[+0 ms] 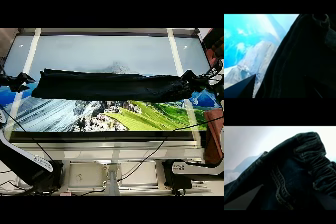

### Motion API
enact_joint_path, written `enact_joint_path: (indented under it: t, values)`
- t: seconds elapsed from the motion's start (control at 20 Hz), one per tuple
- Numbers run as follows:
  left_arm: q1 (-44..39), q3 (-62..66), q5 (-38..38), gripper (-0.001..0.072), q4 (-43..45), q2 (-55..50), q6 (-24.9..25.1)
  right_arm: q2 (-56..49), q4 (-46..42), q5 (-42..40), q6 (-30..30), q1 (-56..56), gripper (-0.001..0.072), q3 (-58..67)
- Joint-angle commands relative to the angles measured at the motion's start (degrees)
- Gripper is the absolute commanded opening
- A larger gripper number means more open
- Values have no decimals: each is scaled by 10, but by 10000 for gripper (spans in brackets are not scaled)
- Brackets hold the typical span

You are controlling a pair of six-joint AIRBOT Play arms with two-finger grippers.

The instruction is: Fold the clothes and pants, and hang the long-sleeved shirts on hangers.

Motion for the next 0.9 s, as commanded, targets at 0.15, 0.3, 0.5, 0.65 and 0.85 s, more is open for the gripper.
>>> enact_joint_path:
  t: [0.15, 0.3, 0.5, 0.65, 0.85]
  values:
    - [-8, 30, -4, 678, -15, -63, 50, 0, -1, 16, -10, -2, 583, 2]
    - [-8, 30, -38, 634, -36, -71, 75, 0, 0, 16, -10, -2, 583, 2]
    - [-15, 30, -103, 552, -83, -87, 77, 0, 14, 17, -10, -2, 583, 2]
    - [-24, 30, -121, 526, -94, -99, 77, 0, 22, 19, -10, -2, 583, 2]
    - [-38, 32, -100, 318, -106, -102, 78, 0, 27, 21, -10, -2, 583, 2]
